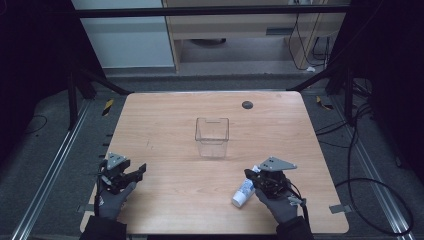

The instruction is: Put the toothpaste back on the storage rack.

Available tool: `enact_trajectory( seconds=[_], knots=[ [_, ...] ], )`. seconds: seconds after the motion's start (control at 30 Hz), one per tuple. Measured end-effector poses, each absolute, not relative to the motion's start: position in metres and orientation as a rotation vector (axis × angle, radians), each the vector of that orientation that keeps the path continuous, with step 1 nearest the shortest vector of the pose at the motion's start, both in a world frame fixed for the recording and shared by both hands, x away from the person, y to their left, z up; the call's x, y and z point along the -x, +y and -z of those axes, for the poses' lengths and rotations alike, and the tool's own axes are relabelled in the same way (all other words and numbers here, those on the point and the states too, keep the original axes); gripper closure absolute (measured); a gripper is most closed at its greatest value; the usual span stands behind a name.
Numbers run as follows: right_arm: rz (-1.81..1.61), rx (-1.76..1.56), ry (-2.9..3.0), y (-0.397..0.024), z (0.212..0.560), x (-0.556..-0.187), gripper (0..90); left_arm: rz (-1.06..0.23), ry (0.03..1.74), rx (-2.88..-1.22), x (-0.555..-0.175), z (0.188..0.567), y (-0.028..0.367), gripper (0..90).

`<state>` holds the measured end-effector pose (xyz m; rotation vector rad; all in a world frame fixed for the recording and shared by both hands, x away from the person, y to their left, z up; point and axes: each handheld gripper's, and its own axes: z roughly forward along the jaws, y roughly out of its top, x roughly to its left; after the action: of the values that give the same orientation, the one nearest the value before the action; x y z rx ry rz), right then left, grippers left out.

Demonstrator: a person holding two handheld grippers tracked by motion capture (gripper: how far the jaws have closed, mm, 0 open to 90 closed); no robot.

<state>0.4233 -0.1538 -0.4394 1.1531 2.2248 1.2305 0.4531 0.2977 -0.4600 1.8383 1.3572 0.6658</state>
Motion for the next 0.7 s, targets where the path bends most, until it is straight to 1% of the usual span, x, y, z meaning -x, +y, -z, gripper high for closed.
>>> enact_trajectory(
  seconds=[0.47,0.7],
  knots=[
    [-1.166,-1.137,2.360,-0.130,0.458,-0.425,90.0,-0.668,1.359,-1.845,-0.453,0.460,0.296,33.9],
    [-1.126,-1.144,2.399,-0.126,0.465,-0.426,90.0,-0.675,1.353,-1.864,-0.453,0.461,0.295,33.7]
  ],
)
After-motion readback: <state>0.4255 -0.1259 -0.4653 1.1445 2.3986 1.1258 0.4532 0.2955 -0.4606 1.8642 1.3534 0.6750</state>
